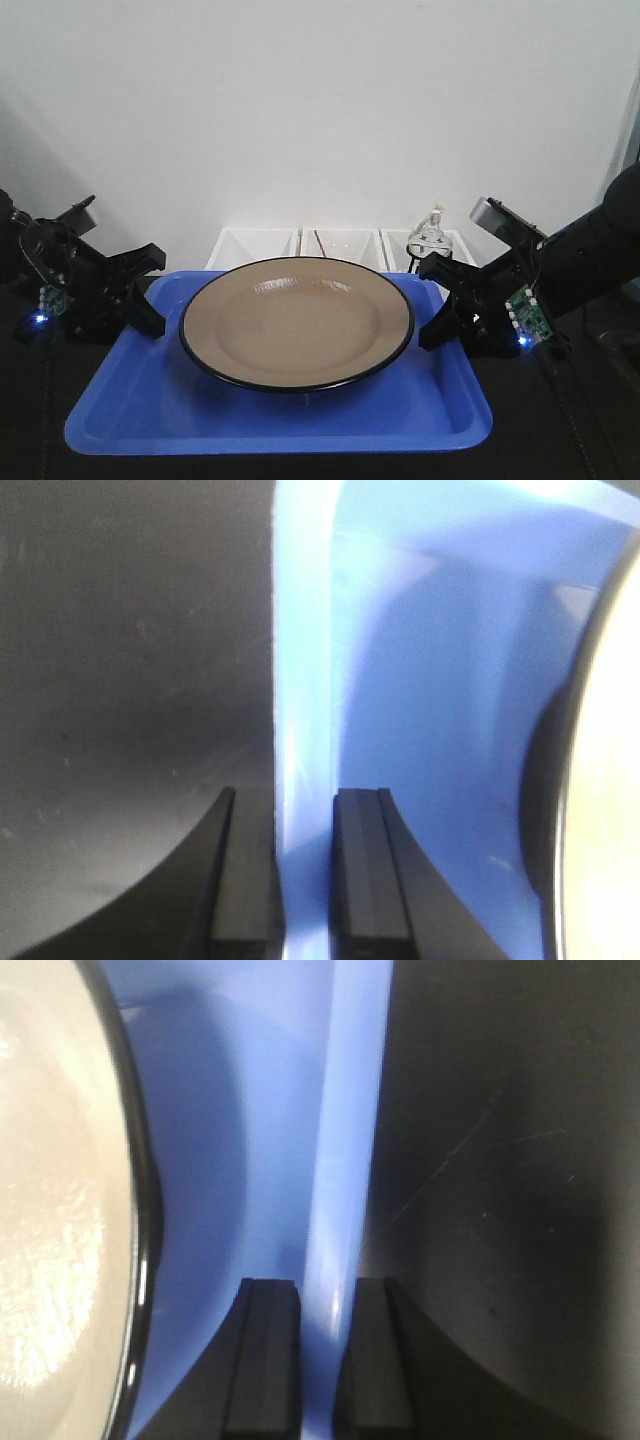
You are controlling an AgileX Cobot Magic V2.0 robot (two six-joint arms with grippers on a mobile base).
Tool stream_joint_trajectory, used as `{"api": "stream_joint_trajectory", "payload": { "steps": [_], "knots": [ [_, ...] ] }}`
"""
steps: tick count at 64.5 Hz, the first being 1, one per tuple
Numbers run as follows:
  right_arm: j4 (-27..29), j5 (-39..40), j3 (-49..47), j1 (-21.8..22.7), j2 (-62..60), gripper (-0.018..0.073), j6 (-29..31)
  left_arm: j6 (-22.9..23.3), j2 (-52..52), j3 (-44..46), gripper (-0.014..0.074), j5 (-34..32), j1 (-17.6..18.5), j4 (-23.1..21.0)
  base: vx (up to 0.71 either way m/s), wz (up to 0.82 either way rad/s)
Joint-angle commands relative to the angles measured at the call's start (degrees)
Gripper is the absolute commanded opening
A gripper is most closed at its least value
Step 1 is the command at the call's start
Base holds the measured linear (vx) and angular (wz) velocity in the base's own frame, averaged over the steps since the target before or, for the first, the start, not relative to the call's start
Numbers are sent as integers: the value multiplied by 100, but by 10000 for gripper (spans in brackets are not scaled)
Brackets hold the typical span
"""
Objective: Place disk in tray to left cabinet
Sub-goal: 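Hold the tray level with both grippers while the base turns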
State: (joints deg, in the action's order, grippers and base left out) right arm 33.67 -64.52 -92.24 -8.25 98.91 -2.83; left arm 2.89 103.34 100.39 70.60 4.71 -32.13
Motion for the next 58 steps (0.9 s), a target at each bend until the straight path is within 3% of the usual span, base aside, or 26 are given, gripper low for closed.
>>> {"api": "stream_joint_trajectory", "payload": {
  "steps": [1,12,58],
  "knots": [
    [876,120,-247,-93,-335,-4,10,246,-321,227,-1,132,164,-1118,0,0],
    [878,69,-247,-93,-335,-4,10,353,-321,227,-1,132,164,-1376,0,0],
    [883,211,-247,-99,-335,-4,32,375,-321,227,0,132,164,-1354,0,0]
  ]
}}
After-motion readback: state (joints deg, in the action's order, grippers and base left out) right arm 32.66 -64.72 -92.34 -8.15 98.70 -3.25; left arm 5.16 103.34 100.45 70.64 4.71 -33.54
